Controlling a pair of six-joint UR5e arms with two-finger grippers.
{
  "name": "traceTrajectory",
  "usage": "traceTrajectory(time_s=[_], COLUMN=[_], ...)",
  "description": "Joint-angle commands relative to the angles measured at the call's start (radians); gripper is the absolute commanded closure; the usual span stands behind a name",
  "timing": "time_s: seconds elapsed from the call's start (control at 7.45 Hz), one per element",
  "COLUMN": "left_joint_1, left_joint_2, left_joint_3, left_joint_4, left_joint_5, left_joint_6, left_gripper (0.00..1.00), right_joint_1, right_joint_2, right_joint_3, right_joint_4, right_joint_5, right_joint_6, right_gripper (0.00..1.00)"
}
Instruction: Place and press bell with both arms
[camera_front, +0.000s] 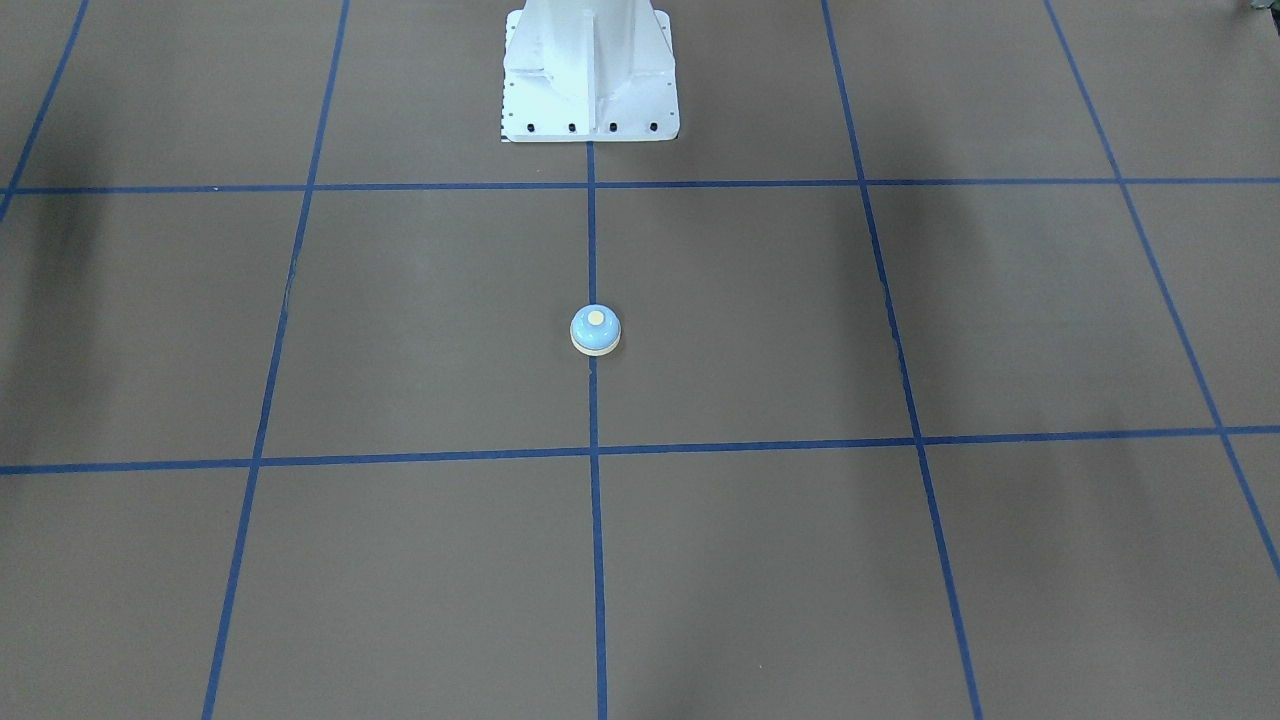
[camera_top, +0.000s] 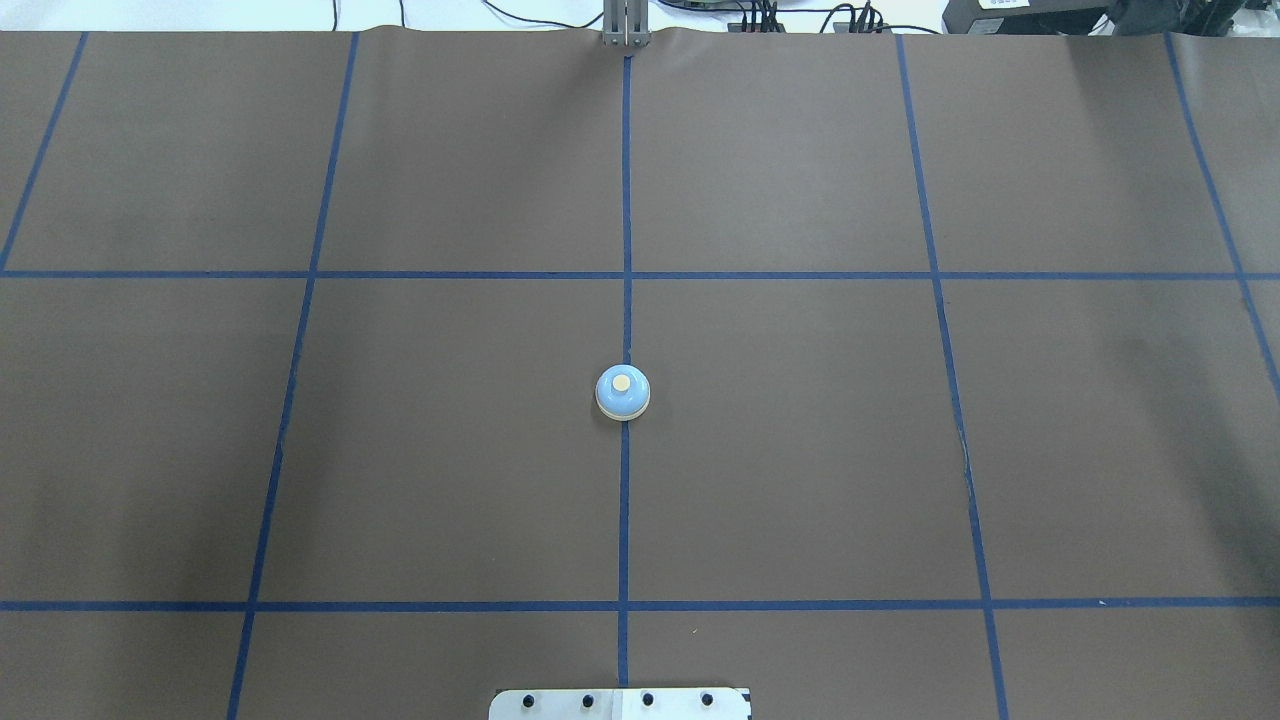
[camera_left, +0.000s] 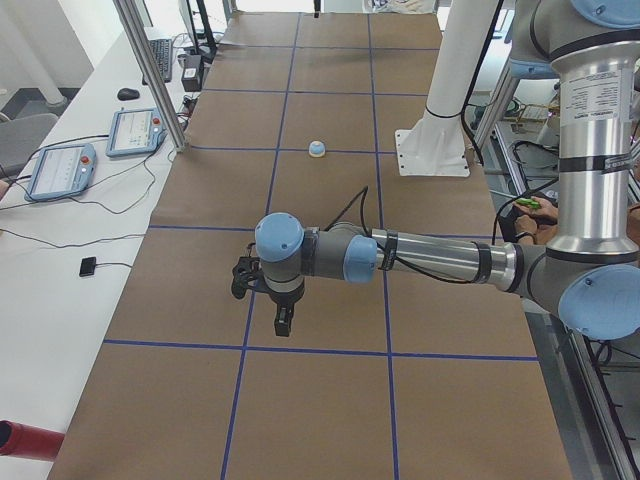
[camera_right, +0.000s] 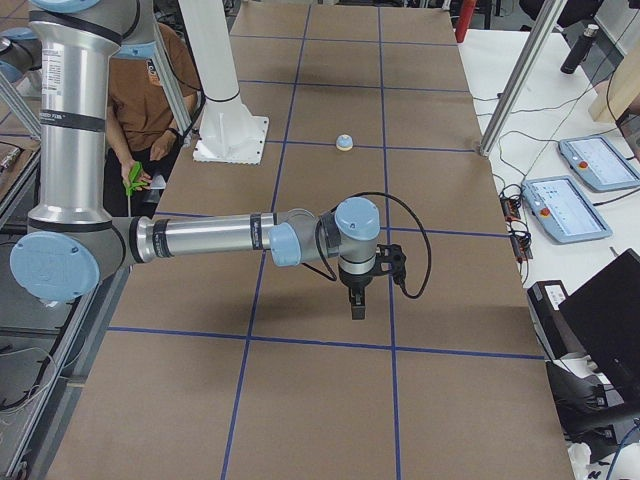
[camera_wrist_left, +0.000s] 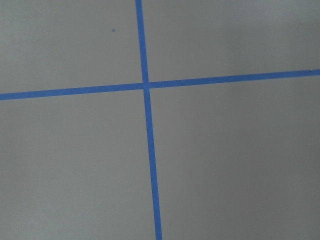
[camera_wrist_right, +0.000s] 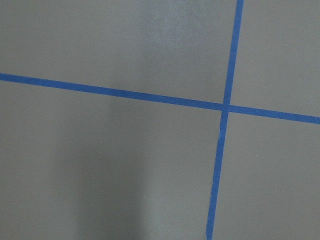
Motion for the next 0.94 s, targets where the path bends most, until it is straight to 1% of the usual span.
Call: traceTrajectory(time_s=[0.0, 0.27, 0.54, 0.8], left_joint_1=[-0.004, -0.001, -0.001, 0.0], left_joint_2=[-0.018, -0.018, -0.015, -0.015], left_joint_3=[0.041, 0.04, 0.034, 0.035], left_joint_4=[0.002, -0.017, -0.018, -0.018], left_joint_5=[0.0, 0.002, 0.0, 0.0], left_joint_6=[-0.005, -0.045, -0.045, -0.043], left_gripper=[0.0, 0.0, 0.0, 0.0], right_joint_1=[0.029, 0.029, 0.031, 0.031], right_joint_2=[-0.015, -0.03, -0.09, -0.1], right_joint_3=[0.004, 0.013, 0.065, 0.063], right_joint_4=[0.001, 0.001, 0.001, 0.001], right_joint_5=[0.003, 0.007, 0.004, 0.004], right_joint_6=[-0.001, 0.0, 0.0, -0.001], right_gripper=[0.0, 0.0, 0.0, 0.0])
